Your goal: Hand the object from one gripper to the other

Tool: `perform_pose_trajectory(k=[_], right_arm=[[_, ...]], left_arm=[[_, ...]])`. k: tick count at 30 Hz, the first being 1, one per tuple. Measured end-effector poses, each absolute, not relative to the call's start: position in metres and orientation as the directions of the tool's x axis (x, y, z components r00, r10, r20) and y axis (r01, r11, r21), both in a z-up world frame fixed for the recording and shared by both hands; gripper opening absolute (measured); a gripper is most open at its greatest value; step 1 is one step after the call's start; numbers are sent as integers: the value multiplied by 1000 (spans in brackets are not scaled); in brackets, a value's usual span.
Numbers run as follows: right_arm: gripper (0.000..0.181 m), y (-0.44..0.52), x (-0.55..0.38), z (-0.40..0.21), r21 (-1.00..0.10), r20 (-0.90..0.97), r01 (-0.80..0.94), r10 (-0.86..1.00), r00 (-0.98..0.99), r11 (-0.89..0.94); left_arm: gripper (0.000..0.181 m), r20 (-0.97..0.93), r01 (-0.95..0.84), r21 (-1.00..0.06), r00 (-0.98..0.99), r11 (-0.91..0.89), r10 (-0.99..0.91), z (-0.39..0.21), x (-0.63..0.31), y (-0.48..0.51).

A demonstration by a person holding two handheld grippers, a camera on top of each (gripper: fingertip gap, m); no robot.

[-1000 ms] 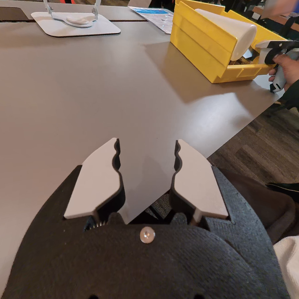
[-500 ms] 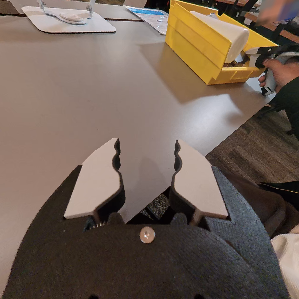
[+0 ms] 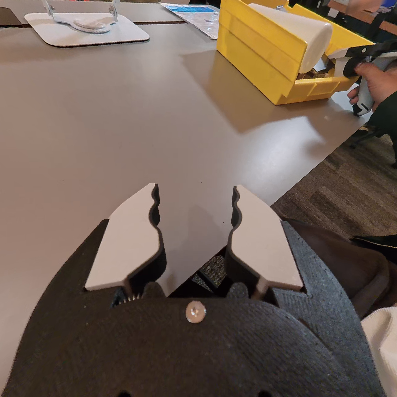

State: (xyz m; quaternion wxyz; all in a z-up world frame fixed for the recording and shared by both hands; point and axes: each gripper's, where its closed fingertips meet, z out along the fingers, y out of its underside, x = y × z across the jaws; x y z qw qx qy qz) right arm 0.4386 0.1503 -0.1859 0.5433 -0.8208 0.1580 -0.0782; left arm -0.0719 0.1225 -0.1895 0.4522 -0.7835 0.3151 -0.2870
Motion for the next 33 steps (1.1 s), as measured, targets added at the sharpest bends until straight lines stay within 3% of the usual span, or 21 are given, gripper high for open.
perform_pose_trajectory(k=[21,33], right_arm=[[5,139,442,-186,-915,-27,-147,-308,951,-374],[6,140,442,-186,-908,-128,-240,-318,939,-343]], left_arm=[[67,206,-205,-888,622,-412,-755,-189,-69,122],[67,210,-203,-888,619,-412,-757,-189,-68,121]])
